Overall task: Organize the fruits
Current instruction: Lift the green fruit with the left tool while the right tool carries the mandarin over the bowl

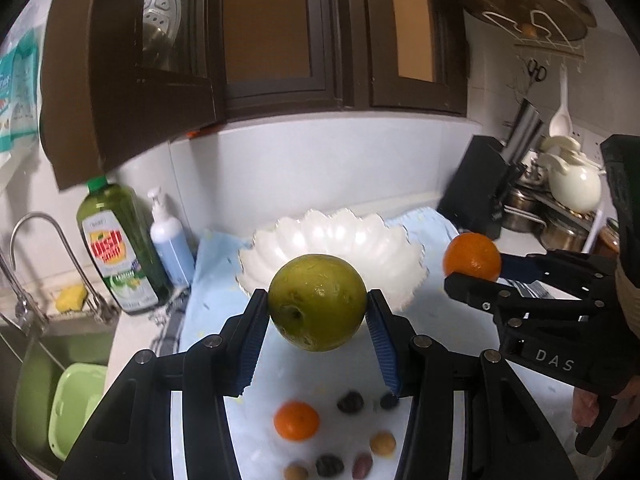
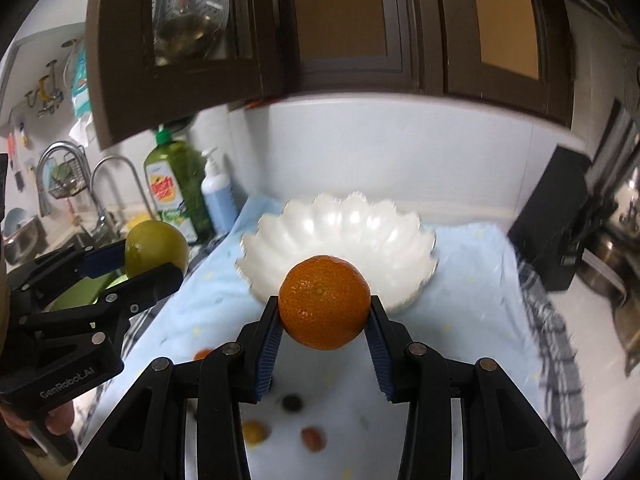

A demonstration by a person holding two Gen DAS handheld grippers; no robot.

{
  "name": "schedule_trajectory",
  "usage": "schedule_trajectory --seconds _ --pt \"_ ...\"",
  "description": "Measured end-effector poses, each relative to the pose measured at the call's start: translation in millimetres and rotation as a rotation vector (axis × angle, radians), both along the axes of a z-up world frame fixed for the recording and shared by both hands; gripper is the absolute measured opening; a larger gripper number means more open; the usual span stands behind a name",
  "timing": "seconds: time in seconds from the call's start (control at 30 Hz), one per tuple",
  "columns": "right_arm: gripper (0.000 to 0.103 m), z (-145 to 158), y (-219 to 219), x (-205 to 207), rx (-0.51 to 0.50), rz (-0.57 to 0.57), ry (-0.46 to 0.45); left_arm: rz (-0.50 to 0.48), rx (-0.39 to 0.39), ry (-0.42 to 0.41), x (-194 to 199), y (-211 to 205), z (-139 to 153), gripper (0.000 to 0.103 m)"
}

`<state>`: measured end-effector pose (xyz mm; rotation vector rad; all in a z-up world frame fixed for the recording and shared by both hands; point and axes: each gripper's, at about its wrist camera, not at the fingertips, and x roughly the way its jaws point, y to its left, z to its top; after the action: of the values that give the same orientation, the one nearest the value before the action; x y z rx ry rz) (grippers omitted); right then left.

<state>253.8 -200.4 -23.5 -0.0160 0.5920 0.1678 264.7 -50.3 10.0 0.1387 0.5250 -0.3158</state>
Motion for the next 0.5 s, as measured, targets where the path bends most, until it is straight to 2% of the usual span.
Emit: schedule_trajectory --seconds 0.27,0.5 --pt "0.042 21.5 -10.0 40.5 -0.015 -0.016 -0.056 0.041 0.03 -0.032 44.8 -11.9 16.0 0.049" --pt "0.042 27.1 -15.7 87.1 -0.053 -0.018 -0.044 0.05 0.041 0.01 92.0 -22.1 19.7 0.049"
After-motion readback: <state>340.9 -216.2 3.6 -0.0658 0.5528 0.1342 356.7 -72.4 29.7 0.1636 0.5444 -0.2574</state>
